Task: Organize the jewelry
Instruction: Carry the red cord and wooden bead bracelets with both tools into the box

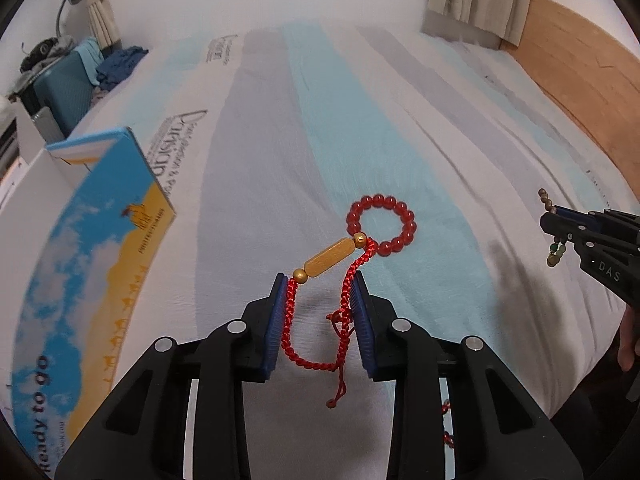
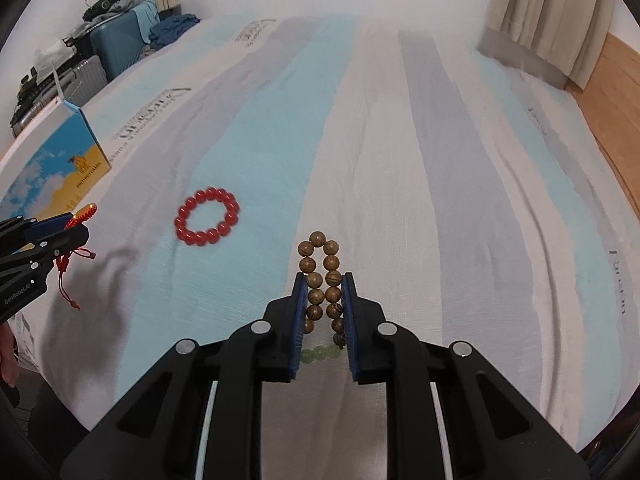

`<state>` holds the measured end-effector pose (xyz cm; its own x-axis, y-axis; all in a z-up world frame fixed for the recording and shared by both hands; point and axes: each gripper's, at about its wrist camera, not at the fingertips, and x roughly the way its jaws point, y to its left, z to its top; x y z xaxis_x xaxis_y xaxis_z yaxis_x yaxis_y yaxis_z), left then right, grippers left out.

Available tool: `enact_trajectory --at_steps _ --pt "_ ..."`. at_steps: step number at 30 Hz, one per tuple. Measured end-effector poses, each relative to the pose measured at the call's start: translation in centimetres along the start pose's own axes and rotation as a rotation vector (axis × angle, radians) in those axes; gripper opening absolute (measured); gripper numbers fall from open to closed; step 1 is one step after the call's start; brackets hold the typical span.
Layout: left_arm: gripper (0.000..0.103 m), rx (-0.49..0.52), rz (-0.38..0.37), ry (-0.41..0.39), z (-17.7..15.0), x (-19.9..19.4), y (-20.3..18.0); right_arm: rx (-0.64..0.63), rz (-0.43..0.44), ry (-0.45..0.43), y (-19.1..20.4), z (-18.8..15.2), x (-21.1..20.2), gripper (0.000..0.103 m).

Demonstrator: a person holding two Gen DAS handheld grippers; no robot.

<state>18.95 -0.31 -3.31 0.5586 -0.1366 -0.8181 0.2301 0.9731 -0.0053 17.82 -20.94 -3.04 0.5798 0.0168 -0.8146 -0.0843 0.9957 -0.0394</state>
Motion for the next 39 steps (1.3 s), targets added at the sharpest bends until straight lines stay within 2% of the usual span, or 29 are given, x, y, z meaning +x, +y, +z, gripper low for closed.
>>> enact_trajectory --at_steps 21,39 --pt "0.031 -0.033 0.057 -0.090 0.0 -9.3 2.5 -0.032 0.055 -0.148 5.6 2.6 -8.6 0.016" --pt "0.031 -0.145 0.144 -0.152 -1.4 -15.6 11.8 -0.173 0.139 -0.220 17.2 6.1 -12.3 0.016"
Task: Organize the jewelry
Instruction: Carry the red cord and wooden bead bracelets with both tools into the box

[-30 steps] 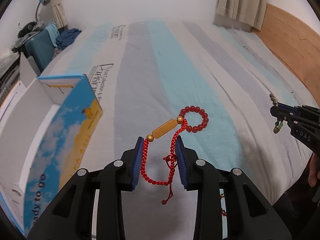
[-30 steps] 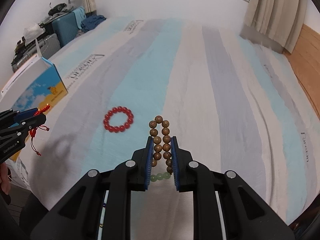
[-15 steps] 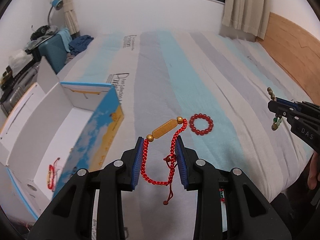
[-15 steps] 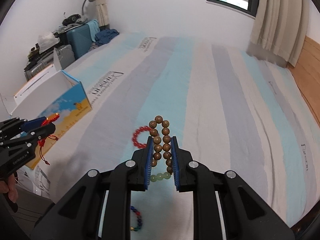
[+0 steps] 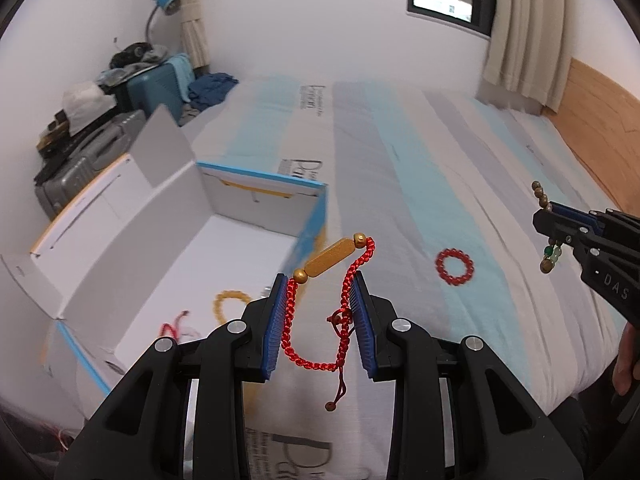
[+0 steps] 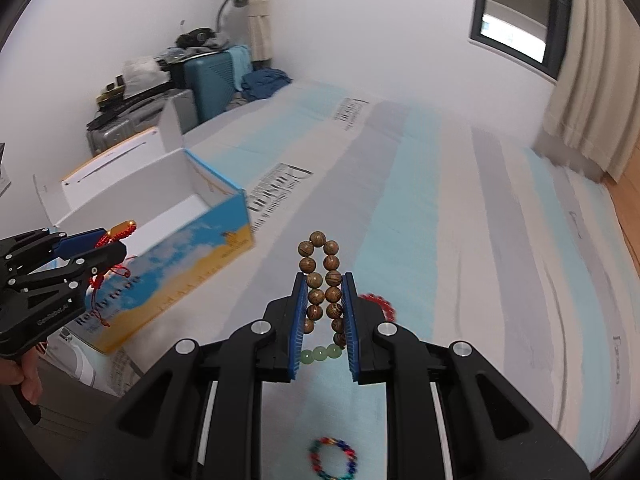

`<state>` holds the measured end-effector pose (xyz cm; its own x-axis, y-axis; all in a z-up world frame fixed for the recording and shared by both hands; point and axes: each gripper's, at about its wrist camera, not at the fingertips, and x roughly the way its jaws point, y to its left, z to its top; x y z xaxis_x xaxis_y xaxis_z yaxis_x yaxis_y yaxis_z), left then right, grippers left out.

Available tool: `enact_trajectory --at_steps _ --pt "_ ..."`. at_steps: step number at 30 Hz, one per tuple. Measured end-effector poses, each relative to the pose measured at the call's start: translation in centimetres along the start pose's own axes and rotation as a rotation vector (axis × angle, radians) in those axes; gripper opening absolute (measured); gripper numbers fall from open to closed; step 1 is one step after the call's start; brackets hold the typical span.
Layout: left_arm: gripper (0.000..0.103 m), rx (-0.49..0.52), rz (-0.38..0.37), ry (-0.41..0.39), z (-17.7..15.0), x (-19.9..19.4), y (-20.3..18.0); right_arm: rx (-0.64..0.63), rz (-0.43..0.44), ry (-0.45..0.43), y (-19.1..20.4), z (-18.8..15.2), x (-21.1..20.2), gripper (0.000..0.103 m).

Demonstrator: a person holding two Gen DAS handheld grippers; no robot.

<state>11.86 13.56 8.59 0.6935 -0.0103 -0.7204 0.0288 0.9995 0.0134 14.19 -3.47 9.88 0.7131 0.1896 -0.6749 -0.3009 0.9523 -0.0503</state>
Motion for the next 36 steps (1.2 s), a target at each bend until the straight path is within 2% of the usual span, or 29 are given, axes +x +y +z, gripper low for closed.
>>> enact_trajectory --at_steps 7,23,29,36 --pt "0.031 -0.041 0.033 -0.005 -0.4 -0.9 4.1 -0.053 0.062 -0.026 4.8 2.1 0.3 0.016" --pt "0.031 -0.132 0.081 0.030 -1.1 -0.4 12.3 -0.147 0.167 -0.013 14.1 6.0 3.3 0.016" --pt "0.031 -0.159 0.093 0.065 -2.0 0.8 14.5 -0.191 0.215 0.015 17.8 6.5 5.0 0.016" --pt "0.031 -0.183 0.088 0.121 -3.2 3.3 16.6 -0.234 0.272 0.100 21.1 6.2 8.4 0.016"
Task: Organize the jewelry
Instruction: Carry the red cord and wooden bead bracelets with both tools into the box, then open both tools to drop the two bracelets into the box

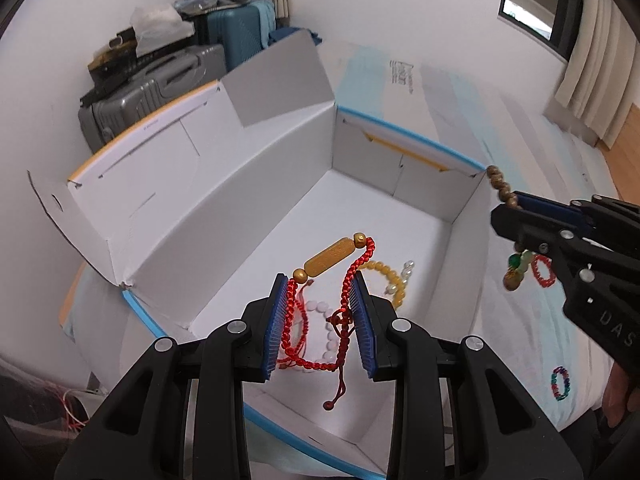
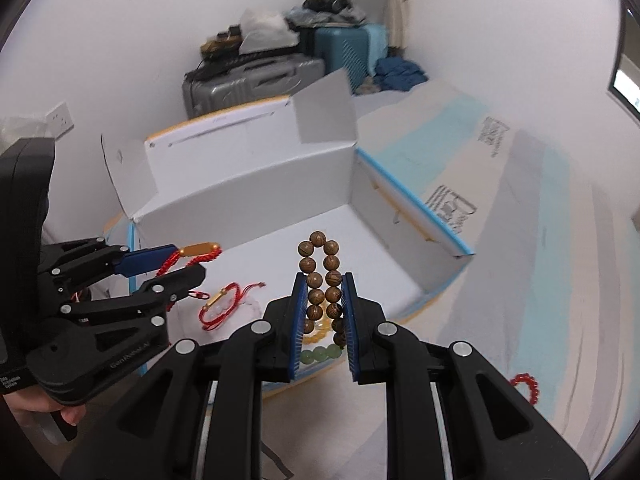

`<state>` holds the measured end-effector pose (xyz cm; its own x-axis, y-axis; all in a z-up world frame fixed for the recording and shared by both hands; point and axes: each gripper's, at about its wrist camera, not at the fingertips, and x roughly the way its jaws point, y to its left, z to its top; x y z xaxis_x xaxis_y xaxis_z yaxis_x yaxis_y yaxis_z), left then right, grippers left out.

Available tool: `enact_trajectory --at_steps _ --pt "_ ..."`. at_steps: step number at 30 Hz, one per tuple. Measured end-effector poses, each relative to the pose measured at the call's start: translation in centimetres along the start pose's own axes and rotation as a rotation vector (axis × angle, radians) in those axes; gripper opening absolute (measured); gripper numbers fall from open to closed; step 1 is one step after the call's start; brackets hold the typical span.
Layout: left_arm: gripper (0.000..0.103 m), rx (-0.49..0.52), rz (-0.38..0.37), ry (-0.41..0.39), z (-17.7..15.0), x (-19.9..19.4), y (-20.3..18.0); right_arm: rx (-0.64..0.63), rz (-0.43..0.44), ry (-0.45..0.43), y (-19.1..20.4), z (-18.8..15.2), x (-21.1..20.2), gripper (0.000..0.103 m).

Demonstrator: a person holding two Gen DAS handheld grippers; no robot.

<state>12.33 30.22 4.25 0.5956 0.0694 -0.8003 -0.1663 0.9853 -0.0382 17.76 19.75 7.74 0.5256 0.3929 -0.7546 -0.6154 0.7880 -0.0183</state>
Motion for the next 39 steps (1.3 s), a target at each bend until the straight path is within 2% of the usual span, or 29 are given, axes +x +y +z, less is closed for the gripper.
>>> enact_trajectory --at_steps 12,19,25,30,33,39 --pt "0.031 0.031 -0.001 0.129 -0.6 4.5 2.0 -0.030 0.060 0.185 1.4 0.0 7.1 0.016" --pt "0.031 0.041 -0.010 0.229 -0.5 7.5 2.5 -0.058 0.063 0.298 2.0 -0.2 10.6 0.016" --pt "0.031 0.076 0.011 0.300 -0.4 9.2 2.2 -0.076 0.037 0.384 2.1 -0.5 13.3 0.016" --pt "0.031 0.129 0.055 0.325 0.1 10.0 1.8 -0.075 0.018 0.431 2.2 -0.8 14.8 0.016" --pt "0.031 0.134 0.053 0.351 0.0 10.4 1.7 -0.068 0.017 0.443 2.0 -0.9 15.4 0.016" --pt "0.032 0.127 0.047 0.347 0.2 10.7 1.8 -0.063 0.020 0.434 2.2 -0.9 15.9 0.019"
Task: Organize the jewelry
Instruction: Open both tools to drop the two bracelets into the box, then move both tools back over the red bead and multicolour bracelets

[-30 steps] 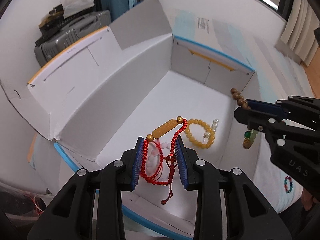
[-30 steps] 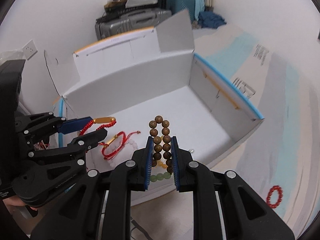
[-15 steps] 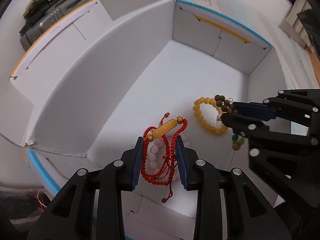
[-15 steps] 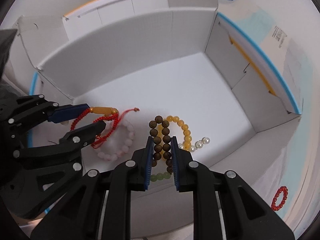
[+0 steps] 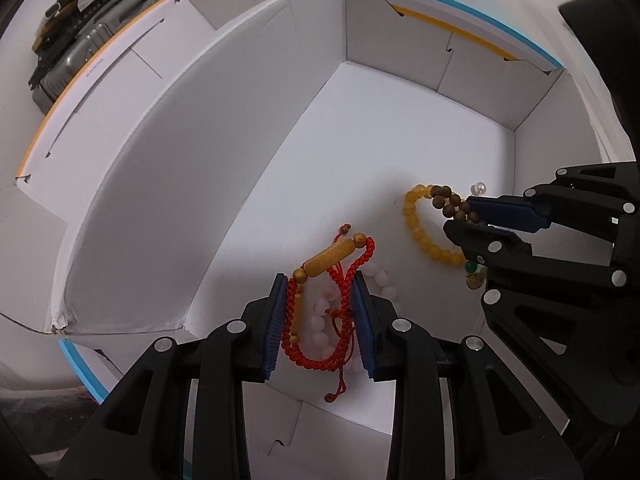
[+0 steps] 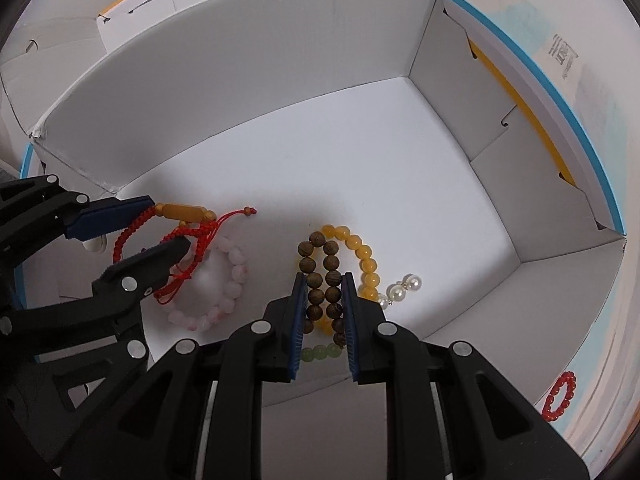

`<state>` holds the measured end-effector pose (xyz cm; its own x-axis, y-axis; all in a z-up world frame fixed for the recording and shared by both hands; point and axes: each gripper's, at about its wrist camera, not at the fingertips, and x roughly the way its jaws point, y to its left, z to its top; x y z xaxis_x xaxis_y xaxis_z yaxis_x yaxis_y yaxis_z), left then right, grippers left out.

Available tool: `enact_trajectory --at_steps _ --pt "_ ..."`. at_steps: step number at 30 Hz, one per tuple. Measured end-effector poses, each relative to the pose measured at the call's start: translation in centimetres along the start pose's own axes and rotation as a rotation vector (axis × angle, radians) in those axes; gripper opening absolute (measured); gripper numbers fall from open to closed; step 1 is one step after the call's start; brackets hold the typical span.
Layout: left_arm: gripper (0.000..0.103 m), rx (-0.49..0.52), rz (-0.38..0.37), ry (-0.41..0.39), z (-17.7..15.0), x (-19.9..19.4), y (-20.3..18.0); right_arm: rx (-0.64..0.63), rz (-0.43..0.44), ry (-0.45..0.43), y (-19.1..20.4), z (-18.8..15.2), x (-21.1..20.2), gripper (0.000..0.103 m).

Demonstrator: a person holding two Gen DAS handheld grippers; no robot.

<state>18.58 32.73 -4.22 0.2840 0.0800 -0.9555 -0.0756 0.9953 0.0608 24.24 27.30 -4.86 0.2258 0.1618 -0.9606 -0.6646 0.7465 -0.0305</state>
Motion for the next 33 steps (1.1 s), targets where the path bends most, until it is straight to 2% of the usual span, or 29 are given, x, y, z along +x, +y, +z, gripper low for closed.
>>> enact_trajectory --at_steps 5,7,9,14,19,23,30,33 --pt "0.037 -0.019 0.008 -0.031 -0.2 -0.6 0.1 0.008 -0.005 -0.024 0.0 -0.3 -0.5 0.022" --pt "0.043 -0.020 0.028 -0.052 -0.3 -1.1 0.1 0.013 -0.006 -0.044 -0.2 -0.3 -1.0 0.028" --pt "0.052 -0.027 0.036 -0.070 -0.4 -1.4 0.2 0.029 -0.014 -0.075 -0.5 -0.5 -1.8 0.039" --pt "0.067 -0.054 0.044 -0.110 -0.8 -2.4 0.5 0.036 -0.028 -0.113 -0.8 -1.0 -3.1 0.045" --pt "0.075 -0.071 0.055 -0.159 -1.2 -4.0 0.5 0.076 -0.037 -0.175 -1.6 -1.9 -5.0 0.057" --pt "0.090 -0.070 0.073 -0.204 -1.5 -5.4 -0.1 0.124 -0.035 -0.245 -3.2 -2.9 -6.6 0.065" --pt "0.097 -0.042 0.063 -0.252 -1.1 -7.1 -3.3 0.191 -0.072 -0.337 -6.7 -4.4 -9.5 0.076" --pt "0.097 -0.027 0.055 -0.263 -0.8 -7.7 -4.9 0.217 -0.088 -0.360 -8.3 -5.4 -10.7 0.082"
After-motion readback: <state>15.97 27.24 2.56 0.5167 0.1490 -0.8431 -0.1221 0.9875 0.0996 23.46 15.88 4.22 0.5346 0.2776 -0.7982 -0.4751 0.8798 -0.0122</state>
